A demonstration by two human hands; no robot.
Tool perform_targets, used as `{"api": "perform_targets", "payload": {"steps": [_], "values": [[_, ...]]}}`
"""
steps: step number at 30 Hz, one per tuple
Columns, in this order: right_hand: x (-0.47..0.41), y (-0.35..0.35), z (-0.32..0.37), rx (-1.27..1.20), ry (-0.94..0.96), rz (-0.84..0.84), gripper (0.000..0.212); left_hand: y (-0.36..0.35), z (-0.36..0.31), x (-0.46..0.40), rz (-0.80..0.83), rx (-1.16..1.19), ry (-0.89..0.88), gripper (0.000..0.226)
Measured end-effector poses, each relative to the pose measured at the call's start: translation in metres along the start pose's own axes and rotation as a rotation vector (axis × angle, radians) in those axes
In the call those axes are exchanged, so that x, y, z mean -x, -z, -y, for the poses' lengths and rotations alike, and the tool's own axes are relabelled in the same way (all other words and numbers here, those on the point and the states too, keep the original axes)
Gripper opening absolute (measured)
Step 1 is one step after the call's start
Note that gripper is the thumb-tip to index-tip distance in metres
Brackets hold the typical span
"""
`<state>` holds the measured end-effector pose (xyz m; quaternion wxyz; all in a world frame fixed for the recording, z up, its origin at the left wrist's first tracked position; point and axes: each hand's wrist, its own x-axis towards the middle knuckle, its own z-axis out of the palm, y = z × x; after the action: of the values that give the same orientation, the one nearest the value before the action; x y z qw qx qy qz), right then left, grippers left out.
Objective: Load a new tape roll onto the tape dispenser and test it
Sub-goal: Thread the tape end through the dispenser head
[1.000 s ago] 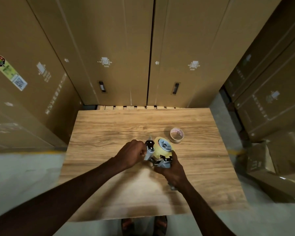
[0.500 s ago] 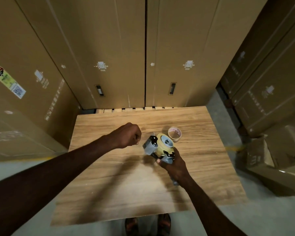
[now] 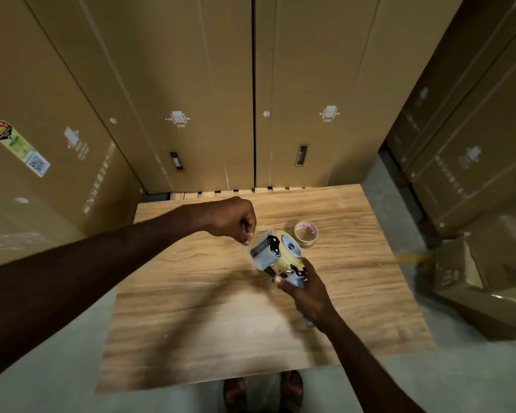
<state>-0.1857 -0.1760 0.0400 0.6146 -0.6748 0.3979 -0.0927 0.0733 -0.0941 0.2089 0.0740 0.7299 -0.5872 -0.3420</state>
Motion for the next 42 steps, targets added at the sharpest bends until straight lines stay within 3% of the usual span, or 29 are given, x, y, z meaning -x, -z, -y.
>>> {"api": "perform_targets", "payload": {"steps": [10, 14, 20, 34, 36, 38, 42], "values": [[0.020, -0.015, 0.010, -0.114, -0.053, -0.117, 0.055, 0.019, -0.026, -0.003, 0.050, -0.025, -0.072, 0.008], [0.026, -0.015, 0.010, -0.110, -0.100, -0.187, 0.056, 0.020, -0.034, 0.000, 0.062, -0.036, -0.096, 0.008], [0.032, -0.006, 0.021, -0.134, -0.135, -0.187, 0.035, 0.021, -0.037, 0.010, 0.074, -0.075, -0.059, 0.006], [0.035, 0.002, 0.032, -0.188, -0.142, -0.212, 0.034, 0.015, -0.028, 0.010, -0.030, 0.110, -0.049, 0.018], [0.035, 0.001, 0.032, -0.176, -0.135, -0.226, 0.034, 0.012, -0.026, 0.012, -0.053, 0.223, -0.006, 0.016], [0.034, 0.000, 0.031, -0.150, -0.092, -0.255, 0.027, 0.004, -0.024, 0.014, -0.123, 0.442, 0.094, 0.029], [0.036, -0.005, 0.035, -0.066, 0.017, -0.384, 0.028, -0.020, -0.021, 0.010, -0.412, 0.791, 0.365, 0.044]]}}
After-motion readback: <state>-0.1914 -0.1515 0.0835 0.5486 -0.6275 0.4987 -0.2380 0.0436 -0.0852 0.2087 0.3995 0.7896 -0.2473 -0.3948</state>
